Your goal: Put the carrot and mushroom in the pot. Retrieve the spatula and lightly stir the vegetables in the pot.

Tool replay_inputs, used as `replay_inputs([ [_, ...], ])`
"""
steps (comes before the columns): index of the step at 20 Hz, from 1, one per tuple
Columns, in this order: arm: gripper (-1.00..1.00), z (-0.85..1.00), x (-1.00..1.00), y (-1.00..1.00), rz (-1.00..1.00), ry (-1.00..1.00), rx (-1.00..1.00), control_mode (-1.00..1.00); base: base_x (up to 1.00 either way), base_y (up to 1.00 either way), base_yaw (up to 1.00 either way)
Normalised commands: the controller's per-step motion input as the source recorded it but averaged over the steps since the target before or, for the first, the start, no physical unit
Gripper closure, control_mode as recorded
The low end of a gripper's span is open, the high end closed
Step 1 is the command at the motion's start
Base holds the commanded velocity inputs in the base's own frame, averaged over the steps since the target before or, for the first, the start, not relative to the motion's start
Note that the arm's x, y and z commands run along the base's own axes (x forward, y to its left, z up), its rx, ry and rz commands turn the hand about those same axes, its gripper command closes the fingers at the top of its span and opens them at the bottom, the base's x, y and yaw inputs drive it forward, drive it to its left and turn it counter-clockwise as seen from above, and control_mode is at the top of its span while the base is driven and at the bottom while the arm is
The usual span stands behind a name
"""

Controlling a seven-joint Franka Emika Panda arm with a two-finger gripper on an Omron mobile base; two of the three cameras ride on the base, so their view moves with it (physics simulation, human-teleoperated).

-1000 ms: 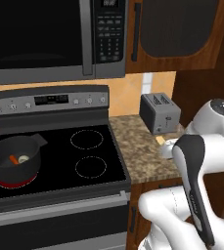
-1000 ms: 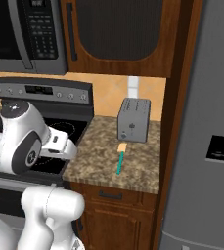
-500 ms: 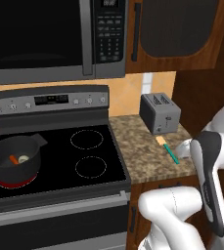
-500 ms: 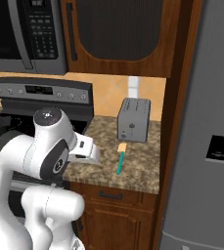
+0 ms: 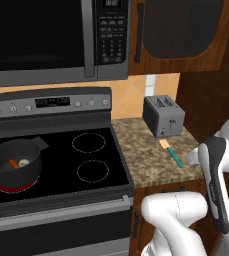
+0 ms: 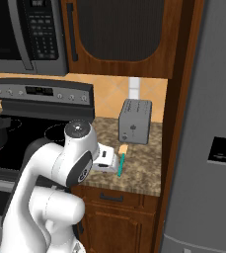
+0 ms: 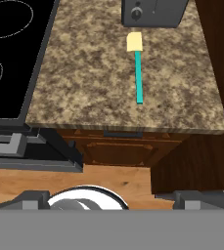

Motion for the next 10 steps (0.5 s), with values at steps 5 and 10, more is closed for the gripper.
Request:
replay_inputs([
  [5,-1.00,-0.35,0.37,-0.03,0.01,-0.03,0.00,-1.00,0.00,0.00,0.00],
  [10,-1.00,-0.51,0.36,-0.04,0.02,-0.04,0.01,-1.00,0.00,0.00,0.00],
])
